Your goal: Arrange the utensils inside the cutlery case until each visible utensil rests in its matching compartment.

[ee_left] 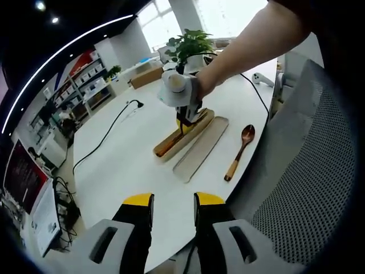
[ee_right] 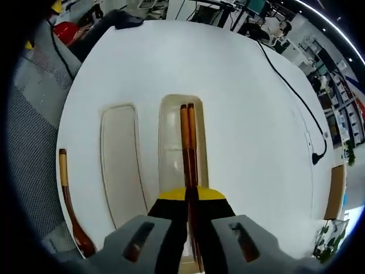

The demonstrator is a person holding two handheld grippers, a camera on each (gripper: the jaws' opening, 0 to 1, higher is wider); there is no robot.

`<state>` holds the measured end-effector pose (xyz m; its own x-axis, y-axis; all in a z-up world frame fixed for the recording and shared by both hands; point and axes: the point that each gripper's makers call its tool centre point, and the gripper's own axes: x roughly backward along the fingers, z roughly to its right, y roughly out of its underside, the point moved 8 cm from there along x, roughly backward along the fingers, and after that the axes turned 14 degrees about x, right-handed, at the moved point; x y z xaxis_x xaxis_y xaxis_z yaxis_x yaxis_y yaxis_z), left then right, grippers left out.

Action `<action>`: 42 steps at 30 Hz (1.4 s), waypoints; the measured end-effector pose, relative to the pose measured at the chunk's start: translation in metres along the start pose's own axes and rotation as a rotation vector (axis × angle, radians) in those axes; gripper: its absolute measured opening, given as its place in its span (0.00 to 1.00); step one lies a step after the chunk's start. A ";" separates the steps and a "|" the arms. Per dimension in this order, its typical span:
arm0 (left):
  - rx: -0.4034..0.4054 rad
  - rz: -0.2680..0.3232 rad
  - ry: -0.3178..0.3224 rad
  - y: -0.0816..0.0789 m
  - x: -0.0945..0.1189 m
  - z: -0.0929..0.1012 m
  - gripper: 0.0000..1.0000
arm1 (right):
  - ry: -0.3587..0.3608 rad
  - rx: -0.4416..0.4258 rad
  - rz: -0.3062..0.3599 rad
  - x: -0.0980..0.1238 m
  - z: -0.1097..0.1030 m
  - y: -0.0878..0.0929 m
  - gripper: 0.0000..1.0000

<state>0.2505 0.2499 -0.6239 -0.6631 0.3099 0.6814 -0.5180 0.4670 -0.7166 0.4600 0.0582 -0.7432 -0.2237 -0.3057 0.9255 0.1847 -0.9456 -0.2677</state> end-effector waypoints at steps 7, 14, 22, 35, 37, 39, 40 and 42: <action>0.001 -0.001 -0.001 0.000 0.000 0.000 0.28 | -0.019 -0.027 0.014 -0.001 -0.001 0.001 0.00; 0.001 -0.001 -0.001 0.000 0.000 0.000 0.28 | 0.005 -0.035 0.015 0.001 0.005 0.003 0.03; 0.001 0.001 -0.002 -0.001 0.001 0.000 0.28 | 0.047 -0.046 0.035 0.012 0.008 0.001 0.04; -0.004 0.007 -0.003 -0.001 0.001 0.000 0.28 | 0.128 -0.085 0.058 0.025 0.006 0.008 0.15; -0.004 0.008 -0.003 -0.001 0.001 0.000 0.28 | 0.137 -0.103 0.062 0.028 0.004 0.012 0.16; -0.005 0.009 -0.003 -0.001 0.002 0.000 0.28 | 0.145 -0.111 0.062 0.029 0.004 0.014 0.20; -0.006 0.010 -0.003 -0.001 0.002 0.000 0.28 | 0.160 -0.112 0.057 0.030 0.004 0.016 0.23; -0.007 0.012 -0.003 -0.001 0.002 0.000 0.28 | 0.199 -0.102 0.046 0.033 0.005 0.019 0.29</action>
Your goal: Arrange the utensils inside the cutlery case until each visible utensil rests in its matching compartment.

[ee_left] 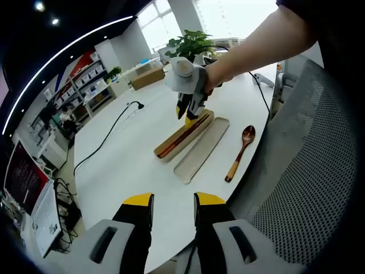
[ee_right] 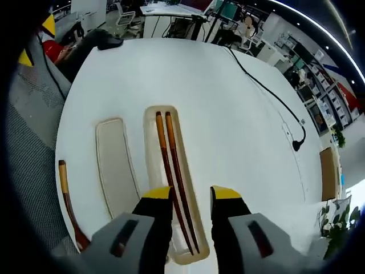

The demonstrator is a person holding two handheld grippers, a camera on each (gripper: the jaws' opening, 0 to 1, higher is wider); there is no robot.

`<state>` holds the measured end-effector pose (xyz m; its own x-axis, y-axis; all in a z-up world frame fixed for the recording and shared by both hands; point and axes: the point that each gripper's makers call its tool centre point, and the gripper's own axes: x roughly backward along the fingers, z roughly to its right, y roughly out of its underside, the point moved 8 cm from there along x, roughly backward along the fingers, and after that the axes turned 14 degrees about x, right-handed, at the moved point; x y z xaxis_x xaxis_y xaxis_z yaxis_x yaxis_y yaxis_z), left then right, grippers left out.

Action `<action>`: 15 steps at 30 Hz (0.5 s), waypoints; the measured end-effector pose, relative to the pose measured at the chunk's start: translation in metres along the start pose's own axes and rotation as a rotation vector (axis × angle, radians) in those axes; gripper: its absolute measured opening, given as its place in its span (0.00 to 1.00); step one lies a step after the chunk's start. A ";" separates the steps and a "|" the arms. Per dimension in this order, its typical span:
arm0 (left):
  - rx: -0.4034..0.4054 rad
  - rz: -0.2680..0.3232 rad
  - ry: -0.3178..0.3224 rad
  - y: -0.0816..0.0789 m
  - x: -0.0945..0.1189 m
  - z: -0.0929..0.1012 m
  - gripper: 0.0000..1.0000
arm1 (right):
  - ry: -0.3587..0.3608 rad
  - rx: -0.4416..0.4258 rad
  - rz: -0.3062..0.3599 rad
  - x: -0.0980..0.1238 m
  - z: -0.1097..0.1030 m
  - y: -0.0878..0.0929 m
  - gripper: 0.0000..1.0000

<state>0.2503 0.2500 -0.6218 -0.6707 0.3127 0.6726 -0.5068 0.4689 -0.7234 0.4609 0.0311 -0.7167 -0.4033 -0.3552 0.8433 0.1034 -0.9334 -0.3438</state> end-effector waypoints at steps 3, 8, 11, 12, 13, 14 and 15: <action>-0.003 0.001 0.000 0.000 0.000 0.000 0.28 | 0.025 0.009 -0.009 0.002 0.000 0.003 0.35; -0.005 0.005 0.000 0.000 0.000 0.000 0.28 | 0.017 -0.008 -0.004 0.009 -0.006 0.005 0.33; -0.005 0.009 -0.003 0.000 0.000 0.000 0.28 | 0.034 -0.002 0.005 0.017 -0.014 0.007 0.35; -0.004 0.010 -0.004 -0.001 0.000 0.000 0.28 | 0.034 -0.003 0.006 0.019 -0.016 0.008 0.36; -0.004 0.010 -0.005 -0.001 0.000 0.000 0.28 | 0.033 -0.004 0.007 0.022 -0.019 0.010 0.36; -0.005 0.010 -0.006 0.000 0.000 0.000 0.28 | 0.031 -0.002 0.007 0.023 -0.021 0.011 0.36; -0.006 0.010 -0.006 -0.001 0.001 0.000 0.28 | 0.031 0.002 0.003 0.026 -0.023 0.013 0.36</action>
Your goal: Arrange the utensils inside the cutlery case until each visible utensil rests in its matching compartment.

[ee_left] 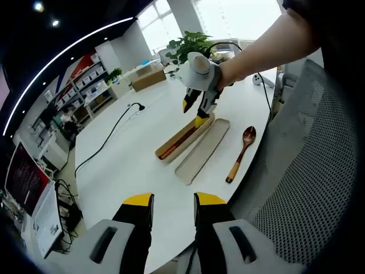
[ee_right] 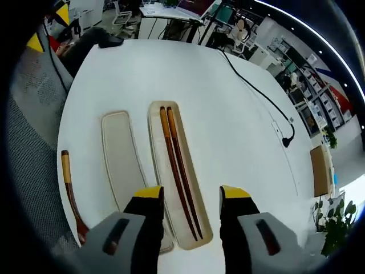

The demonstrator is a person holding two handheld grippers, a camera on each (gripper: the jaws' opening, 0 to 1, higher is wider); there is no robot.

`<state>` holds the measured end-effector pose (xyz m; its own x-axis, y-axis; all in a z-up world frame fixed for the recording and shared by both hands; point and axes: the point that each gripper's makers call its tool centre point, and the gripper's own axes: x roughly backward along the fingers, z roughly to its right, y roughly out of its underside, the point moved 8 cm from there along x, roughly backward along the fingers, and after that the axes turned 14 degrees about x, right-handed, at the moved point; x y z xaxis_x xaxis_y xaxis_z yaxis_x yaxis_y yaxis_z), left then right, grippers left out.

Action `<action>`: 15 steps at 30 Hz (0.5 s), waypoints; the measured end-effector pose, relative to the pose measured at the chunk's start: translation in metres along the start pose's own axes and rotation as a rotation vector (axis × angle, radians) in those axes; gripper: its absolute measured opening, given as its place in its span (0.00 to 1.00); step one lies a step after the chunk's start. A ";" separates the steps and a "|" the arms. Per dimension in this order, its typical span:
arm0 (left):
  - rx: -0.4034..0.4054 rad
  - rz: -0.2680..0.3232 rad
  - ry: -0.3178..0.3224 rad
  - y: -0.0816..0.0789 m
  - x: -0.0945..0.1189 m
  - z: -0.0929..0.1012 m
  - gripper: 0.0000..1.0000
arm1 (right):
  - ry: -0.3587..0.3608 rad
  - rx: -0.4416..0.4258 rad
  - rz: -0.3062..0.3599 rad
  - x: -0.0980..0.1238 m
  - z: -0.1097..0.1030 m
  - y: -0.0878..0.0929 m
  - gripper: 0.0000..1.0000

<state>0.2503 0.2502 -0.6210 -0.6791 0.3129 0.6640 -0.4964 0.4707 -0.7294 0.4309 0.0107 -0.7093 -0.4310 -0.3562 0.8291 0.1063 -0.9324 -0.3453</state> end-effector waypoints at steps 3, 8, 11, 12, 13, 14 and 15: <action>-0.002 0.003 0.001 0.000 0.000 0.000 0.28 | 0.000 0.007 -0.010 0.006 -0.003 0.005 0.37; -0.006 0.003 0.002 0.000 0.000 0.001 0.28 | 0.004 -0.020 -0.003 0.018 -0.007 0.011 0.37; -0.007 0.004 0.000 0.000 0.000 0.001 0.28 | 0.008 -0.023 0.002 0.024 -0.011 0.011 0.37; -0.007 0.005 0.000 0.000 0.000 0.001 0.28 | 0.007 -0.026 0.004 0.025 -0.012 0.012 0.37; -0.008 0.006 0.000 0.000 0.000 0.001 0.28 | 0.007 -0.031 0.006 0.027 -0.014 0.013 0.38; -0.009 0.007 0.000 0.000 0.000 0.001 0.28 | 0.003 -0.038 0.009 0.029 -0.016 0.014 0.38; -0.009 0.007 0.000 0.000 0.000 0.001 0.28 | 0.003 -0.048 0.016 0.030 -0.017 0.014 0.38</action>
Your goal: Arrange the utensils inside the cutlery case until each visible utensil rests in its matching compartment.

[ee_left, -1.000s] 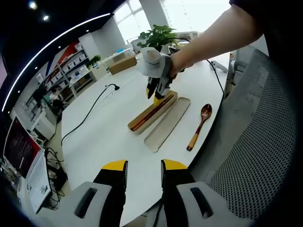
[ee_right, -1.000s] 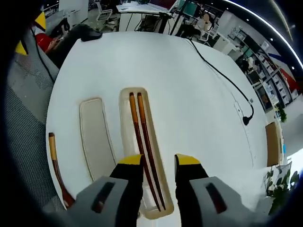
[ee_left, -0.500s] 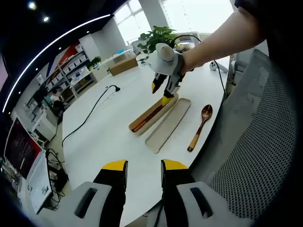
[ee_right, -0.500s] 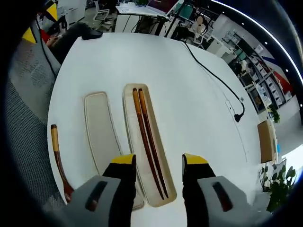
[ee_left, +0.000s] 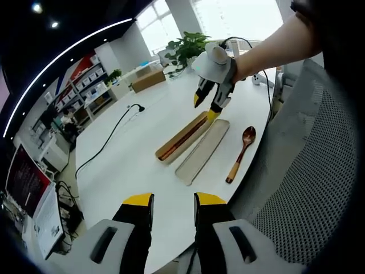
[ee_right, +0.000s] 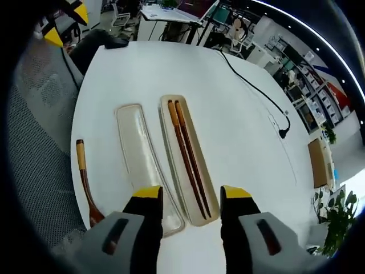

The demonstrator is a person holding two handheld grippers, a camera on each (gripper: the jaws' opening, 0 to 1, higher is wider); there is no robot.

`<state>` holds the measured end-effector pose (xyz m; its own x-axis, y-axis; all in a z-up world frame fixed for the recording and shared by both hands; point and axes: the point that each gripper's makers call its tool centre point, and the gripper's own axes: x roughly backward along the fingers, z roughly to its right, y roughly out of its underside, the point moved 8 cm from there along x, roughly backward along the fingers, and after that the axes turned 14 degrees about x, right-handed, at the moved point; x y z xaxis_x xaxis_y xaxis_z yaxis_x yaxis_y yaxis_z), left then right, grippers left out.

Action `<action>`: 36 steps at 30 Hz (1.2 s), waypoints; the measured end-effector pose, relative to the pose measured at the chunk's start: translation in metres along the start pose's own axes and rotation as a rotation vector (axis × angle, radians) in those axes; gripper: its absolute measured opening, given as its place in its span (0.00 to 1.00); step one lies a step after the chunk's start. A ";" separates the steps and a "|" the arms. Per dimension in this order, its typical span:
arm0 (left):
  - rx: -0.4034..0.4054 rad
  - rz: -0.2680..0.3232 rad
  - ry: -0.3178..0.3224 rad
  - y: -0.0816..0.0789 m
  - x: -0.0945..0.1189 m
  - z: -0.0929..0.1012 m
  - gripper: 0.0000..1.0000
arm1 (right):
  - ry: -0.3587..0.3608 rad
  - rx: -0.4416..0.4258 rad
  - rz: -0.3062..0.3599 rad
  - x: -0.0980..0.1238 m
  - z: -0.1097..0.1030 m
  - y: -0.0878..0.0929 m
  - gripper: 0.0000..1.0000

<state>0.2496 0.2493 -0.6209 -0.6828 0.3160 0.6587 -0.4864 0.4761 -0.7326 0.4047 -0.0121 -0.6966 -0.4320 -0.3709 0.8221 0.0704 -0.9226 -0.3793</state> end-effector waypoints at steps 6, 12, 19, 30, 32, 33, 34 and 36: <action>-0.002 0.002 -0.001 0.000 0.000 0.000 0.28 | -0.001 -0.023 0.007 0.007 -0.006 0.005 0.38; -0.006 0.004 -0.001 0.000 0.000 0.000 0.28 | -0.004 -0.051 0.015 0.014 -0.011 0.007 0.37; -0.009 0.009 -0.004 -0.001 0.001 0.000 0.28 | -0.015 -0.065 0.017 0.022 -0.019 0.011 0.37; -0.012 0.012 -0.002 -0.002 0.001 0.000 0.28 | -0.119 -0.068 0.035 0.029 -0.038 0.012 0.36; -0.013 0.014 -0.001 -0.002 0.001 0.000 0.28 | -0.132 -0.066 0.037 0.029 -0.041 0.012 0.36; -0.013 0.014 -0.001 -0.002 0.001 0.000 0.28 | -0.142 -0.067 0.041 0.029 -0.043 0.011 0.36; -0.014 0.013 -0.002 -0.002 0.001 0.000 0.28 | -0.152 -0.064 0.044 0.029 -0.045 0.011 0.36; -0.014 0.014 -0.001 -0.002 0.001 0.000 0.28 | -0.176 -0.054 0.043 0.029 -0.048 0.011 0.36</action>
<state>0.2497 0.2483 -0.6187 -0.6901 0.3216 0.6484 -0.4693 0.4831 -0.7391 0.3498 -0.0281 -0.6979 -0.2655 -0.4268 0.8645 0.0347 -0.9003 -0.4338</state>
